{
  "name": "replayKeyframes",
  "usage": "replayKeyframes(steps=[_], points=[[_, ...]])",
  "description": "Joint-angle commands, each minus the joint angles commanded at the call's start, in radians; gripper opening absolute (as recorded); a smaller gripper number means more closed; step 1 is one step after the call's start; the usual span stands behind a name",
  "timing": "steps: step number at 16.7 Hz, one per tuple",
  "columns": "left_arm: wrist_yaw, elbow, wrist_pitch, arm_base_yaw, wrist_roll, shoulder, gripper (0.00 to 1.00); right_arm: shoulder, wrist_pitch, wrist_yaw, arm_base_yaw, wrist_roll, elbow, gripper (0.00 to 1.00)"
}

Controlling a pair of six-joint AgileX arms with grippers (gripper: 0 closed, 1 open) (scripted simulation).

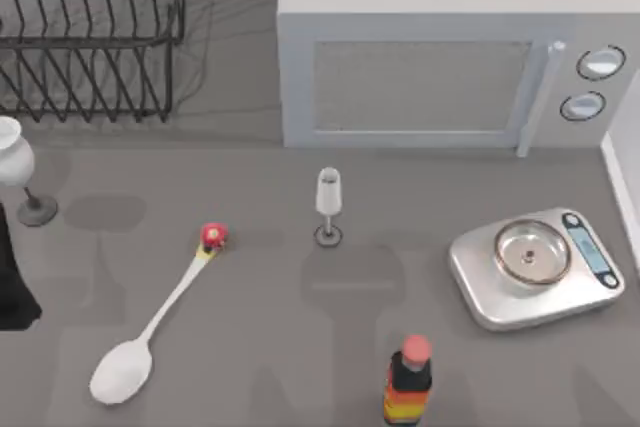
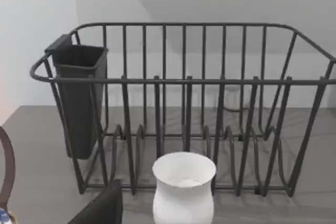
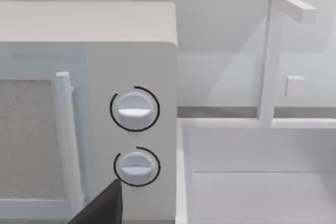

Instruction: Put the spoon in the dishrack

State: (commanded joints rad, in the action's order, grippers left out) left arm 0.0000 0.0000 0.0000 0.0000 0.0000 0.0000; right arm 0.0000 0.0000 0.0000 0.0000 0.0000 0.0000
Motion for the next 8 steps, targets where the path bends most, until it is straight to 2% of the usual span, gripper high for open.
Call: replayKeyframes(steps=[4,8], points=[[0.002,0.031,-0.025,-0.012,0.001,0.032,1.0,0.0,0.0,0.0,0.0,0.0,0.0,1.0],[0.005,0.201,-0.157,-0.071,0.006,0.223,1.0,0.0,0.0,0.0,0.0,0.0,0.0,1.0]])
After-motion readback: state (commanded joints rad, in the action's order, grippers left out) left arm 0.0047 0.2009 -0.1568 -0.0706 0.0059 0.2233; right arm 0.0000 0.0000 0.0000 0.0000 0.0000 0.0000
